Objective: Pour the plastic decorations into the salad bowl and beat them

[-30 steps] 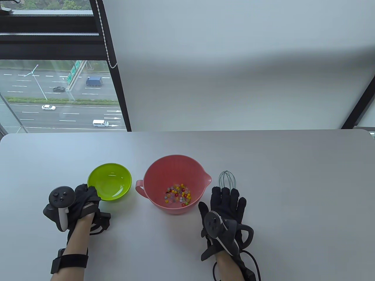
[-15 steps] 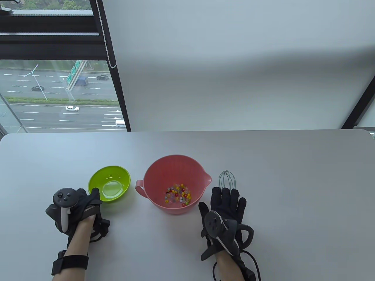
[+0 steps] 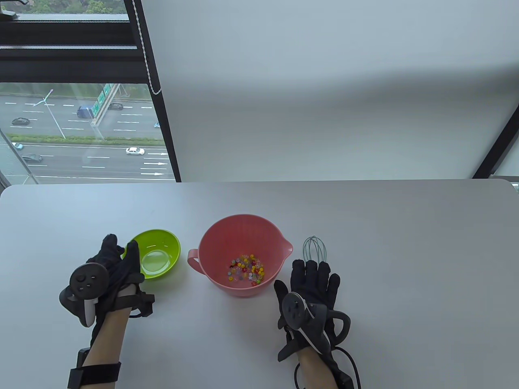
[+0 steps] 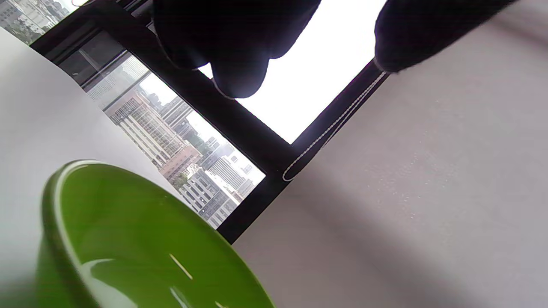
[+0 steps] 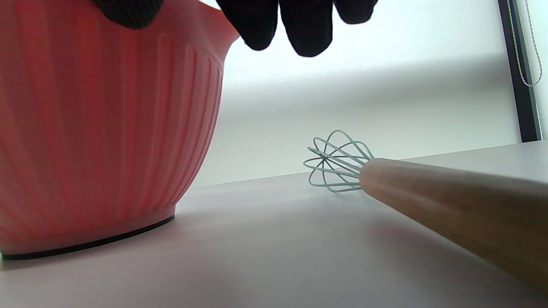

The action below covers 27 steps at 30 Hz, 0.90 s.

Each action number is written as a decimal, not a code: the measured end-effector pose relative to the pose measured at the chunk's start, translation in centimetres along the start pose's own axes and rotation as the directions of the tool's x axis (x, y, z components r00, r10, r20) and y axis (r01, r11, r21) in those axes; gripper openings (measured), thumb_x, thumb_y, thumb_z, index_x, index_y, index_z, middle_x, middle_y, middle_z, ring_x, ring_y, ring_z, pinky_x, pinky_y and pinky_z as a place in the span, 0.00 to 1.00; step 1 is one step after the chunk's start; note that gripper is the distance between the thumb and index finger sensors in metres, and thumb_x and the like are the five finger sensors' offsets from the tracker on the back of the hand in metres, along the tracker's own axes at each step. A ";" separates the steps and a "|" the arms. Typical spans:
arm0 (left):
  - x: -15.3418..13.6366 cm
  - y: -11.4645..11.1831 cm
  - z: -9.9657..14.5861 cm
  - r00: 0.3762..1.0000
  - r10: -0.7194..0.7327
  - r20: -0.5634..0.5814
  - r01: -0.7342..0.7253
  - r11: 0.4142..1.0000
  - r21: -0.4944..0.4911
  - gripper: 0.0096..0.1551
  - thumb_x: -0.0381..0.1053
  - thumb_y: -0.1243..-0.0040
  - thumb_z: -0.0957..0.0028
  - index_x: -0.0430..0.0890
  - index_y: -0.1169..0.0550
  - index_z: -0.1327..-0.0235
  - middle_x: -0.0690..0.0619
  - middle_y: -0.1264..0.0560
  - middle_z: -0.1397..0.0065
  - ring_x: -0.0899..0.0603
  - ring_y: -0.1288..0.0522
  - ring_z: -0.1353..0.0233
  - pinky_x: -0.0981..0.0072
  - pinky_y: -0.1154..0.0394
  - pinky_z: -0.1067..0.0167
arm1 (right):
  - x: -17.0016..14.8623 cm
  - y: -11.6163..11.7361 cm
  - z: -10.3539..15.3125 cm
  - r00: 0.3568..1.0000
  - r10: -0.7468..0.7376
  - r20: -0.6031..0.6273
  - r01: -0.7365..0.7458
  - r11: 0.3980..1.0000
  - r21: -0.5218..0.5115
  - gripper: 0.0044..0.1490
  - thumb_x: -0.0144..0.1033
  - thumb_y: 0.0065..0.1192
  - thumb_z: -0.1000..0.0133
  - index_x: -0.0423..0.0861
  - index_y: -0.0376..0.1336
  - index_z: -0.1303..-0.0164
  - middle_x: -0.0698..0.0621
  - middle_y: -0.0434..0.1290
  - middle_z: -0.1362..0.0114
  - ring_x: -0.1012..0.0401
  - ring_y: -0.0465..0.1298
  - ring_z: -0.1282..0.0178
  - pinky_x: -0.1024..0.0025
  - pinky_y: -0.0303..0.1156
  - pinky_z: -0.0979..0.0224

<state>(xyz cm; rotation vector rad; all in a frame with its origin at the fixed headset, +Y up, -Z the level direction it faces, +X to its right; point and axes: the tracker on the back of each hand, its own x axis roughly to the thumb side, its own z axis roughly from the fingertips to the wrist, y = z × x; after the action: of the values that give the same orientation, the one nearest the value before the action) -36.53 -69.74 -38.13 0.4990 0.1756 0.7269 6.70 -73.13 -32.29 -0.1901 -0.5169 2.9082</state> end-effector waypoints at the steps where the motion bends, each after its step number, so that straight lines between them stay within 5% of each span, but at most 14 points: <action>1: 0.7 -0.2 0.1 0.999 0.020 0.027 -0.019 1.000 -0.024 0.45 0.71 0.44 0.41 0.40 0.34 0.24 0.42 0.27 0.30 0.32 0.33 0.28 0.34 0.49 0.25 | 0.0 0.0 0.0 1.000 -0.001 0.000 0.001 1.000 0.001 0.48 0.72 0.44 0.40 0.54 0.51 0.15 0.49 0.56 0.14 0.45 0.50 0.15 0.43 0.38 0.19; 9: 5.3 -2.7 0.3 0.978 0.086 0.189 -0.045 0.977 -0.209 0.49 0.74 0.43 0.42 0.43 0.37 0.20 0.43 0.30 0.25 0.31 0.36 0.23 0.33 0.50 0.24 | -0.1 0.0 0.0 1.000 -0.009 -0.003 0.009 1.000 0.003 0.47 0.72 0.44 0.40 0.54 0.51 0.16 0.49 0.55 0.13 0.45 0.49 0.15 0.43 0.38 0.19; 16: 6.4 -5.5 0.0 0.986 0.084 0.141 -0.013 0.897 -0.443 0.49 0.70 0.41 0.41 0.42 0.40 0.18 0.41 0.34 0.22 0.29 0.39 0.21 0.32 0.53 0.24 | -0.1 0.0 0.0 1.000 -0.009 0.000 0.009 1.000 -0.002 0.47 0.72 0.44 0.40 0.54 0.51 0.16 0.49 0.55 0.13 0.45 0.49 0.15 0.43 0.37 0.19; 27: 6.9 -7.2 0.4 0.988 -0.023 0.151 0.095 0.864 -0.495 0.47 0.68 0.43 0.40 0.39 0.39 0.20 0.41 0.29 0.28 0.30 0.35 0.26 0.32 0.50 0.25 | -0.2 0.0 0.0 1.000 -0.016 -0.002 0.016 1.000 -0.004 0.47 0.72 0.44 0.40 0.54 0.51 0.16 0.49 0.55 0.13 0.45 0.48 0.15 0.44 0.37 0.19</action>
<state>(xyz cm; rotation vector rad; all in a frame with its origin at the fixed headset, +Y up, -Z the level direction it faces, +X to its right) -27.04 -69.78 -41.27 0.0419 -0.1325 0.6430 6.90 -73.15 -32.28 -0.1881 -0.5214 2.8917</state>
